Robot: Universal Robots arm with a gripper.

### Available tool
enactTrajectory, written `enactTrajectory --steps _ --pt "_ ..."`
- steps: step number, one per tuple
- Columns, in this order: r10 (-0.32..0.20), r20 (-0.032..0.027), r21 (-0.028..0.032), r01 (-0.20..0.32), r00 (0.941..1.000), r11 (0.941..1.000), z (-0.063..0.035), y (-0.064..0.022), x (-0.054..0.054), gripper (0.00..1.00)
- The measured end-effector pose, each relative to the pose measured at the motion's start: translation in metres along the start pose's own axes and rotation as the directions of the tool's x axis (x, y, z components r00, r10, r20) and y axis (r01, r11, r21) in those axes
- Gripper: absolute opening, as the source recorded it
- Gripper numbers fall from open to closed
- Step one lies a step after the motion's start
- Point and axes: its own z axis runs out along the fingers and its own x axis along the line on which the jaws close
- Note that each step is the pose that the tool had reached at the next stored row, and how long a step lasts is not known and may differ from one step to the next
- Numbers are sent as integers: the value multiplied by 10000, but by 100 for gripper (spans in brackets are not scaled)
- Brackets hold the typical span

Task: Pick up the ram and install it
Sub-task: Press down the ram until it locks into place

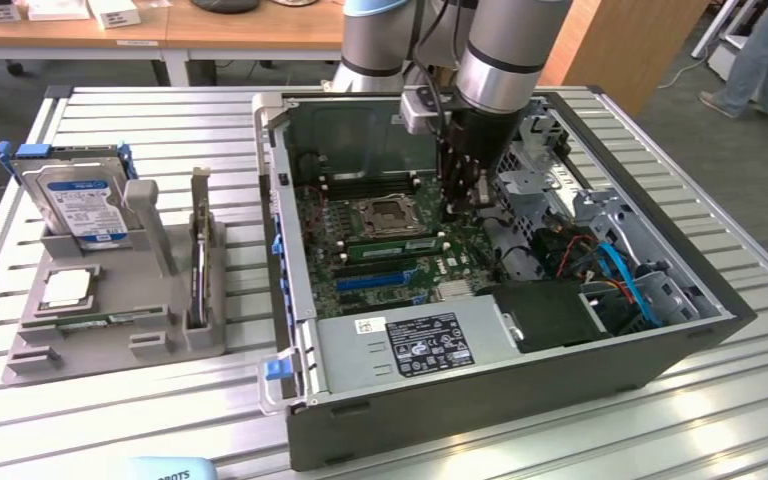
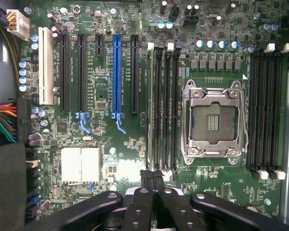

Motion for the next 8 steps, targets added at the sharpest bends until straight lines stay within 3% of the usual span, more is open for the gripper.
enactTrajectory --steps 8 --pt "0 1 0 0 10000 10000 78 -1 0 10"
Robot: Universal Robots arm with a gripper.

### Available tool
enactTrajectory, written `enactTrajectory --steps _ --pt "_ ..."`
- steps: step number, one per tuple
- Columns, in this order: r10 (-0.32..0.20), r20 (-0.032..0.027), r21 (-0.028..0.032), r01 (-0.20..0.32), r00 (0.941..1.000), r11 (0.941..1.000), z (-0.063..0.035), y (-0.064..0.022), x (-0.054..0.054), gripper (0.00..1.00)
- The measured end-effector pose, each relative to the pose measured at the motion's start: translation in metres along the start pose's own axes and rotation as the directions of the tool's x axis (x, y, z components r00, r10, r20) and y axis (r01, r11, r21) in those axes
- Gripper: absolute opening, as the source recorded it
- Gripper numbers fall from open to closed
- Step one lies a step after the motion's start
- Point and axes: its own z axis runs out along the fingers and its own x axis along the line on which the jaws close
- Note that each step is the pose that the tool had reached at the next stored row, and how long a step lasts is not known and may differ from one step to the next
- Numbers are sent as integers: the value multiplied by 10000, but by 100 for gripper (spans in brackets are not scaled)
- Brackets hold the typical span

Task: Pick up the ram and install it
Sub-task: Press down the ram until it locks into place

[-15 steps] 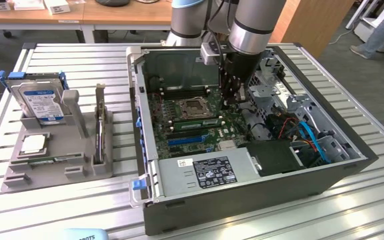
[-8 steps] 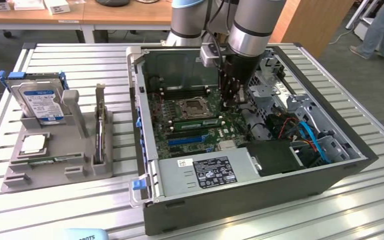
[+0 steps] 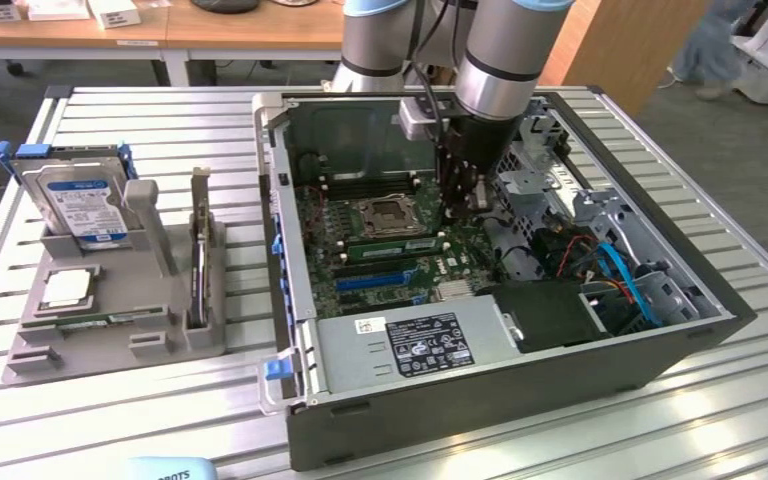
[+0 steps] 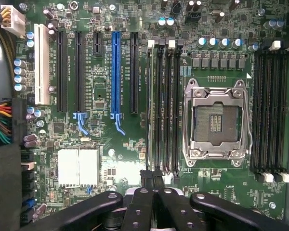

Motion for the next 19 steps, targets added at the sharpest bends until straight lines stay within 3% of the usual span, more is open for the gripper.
enactTrajectory --steps 12,19 --pt "0 0 0 0 10000 10000 95 -1 0 10" --pt "2 -1 0 -2 10000 10000 100 -6 0 10"
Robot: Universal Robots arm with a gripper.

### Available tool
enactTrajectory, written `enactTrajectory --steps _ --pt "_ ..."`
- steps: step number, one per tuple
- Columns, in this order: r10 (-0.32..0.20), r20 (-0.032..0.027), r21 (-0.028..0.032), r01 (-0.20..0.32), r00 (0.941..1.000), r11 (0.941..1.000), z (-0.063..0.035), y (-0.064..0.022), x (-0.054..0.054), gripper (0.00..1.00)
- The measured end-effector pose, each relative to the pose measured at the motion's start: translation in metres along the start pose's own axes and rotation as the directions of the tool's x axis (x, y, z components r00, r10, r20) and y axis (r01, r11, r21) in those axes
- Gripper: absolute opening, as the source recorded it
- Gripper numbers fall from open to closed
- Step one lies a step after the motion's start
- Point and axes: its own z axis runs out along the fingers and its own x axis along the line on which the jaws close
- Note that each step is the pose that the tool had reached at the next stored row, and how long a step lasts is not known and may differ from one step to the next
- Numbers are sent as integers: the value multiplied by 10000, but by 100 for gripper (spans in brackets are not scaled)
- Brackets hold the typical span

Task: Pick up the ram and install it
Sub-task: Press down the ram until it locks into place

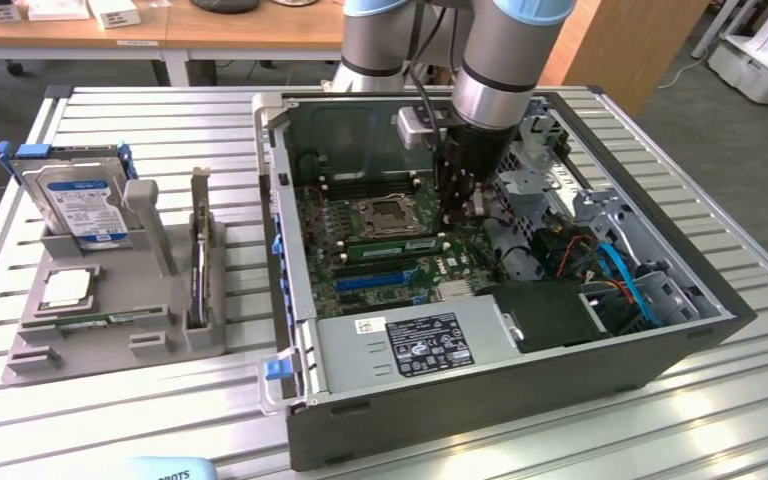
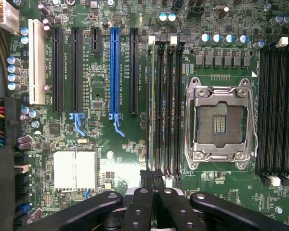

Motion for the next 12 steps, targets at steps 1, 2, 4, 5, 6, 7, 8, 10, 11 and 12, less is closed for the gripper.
enactTrajectory --steps 1,2,4,5,6,7,8,10,11,12 --pt "0 0 0 0 10000 10000 0 -10 0 10" --pt "-1 -1 0 1 10000 10000 0 -18 0 10" --pt "-2 0 -1 2 10000 10000 0 -30 -1 10" --pt "-1 0 0 1 10000 10000 0 -36 -1 10" --pt "-1 1 0 1 10000 10000 0 -38 -1 10" --pt "-2 1 0 2 10000 10000 0 -38 -1 10" --pt "-1 0 0 1 10000 10000 0 -38 0 10" --pt "-1 4 1 1 10000 10000 5 -38 0 10" --pt "-1 2 0 1 10000 10000 11 -38 0 10" --pt "-1 1 0 1 10000 10000 18 -38 0 10"
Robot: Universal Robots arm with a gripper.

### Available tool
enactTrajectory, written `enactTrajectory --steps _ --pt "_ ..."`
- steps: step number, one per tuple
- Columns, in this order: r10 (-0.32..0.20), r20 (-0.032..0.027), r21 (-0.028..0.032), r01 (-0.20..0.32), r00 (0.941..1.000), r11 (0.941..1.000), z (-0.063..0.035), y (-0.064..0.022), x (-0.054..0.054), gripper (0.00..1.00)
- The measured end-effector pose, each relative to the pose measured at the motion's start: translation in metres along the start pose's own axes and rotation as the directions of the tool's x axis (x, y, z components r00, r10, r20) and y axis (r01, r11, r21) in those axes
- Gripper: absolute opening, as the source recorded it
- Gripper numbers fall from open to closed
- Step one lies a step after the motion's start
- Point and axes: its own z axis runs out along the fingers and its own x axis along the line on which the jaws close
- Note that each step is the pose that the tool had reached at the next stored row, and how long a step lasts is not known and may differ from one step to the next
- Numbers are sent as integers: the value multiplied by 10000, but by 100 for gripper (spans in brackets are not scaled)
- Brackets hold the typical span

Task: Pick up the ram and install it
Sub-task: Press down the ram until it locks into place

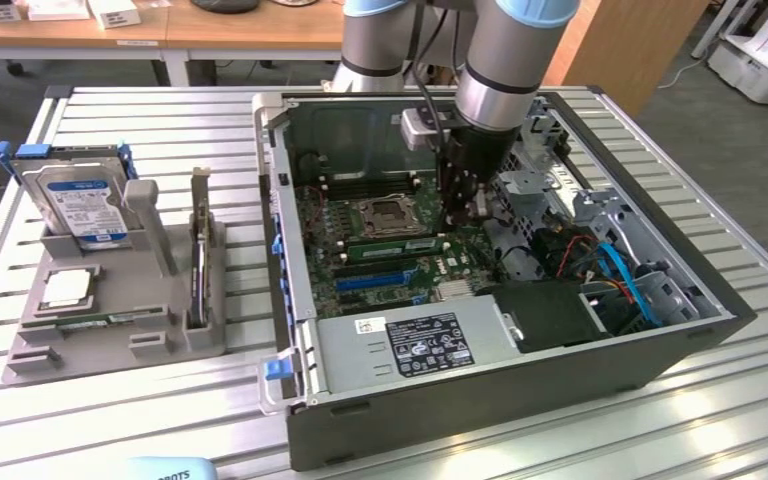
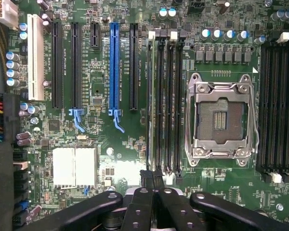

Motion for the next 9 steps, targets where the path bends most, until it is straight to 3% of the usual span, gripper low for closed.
enactTrajectory --steps 9 --pt "0 -4 -1 0 10000 10000 45 -1 1 10"
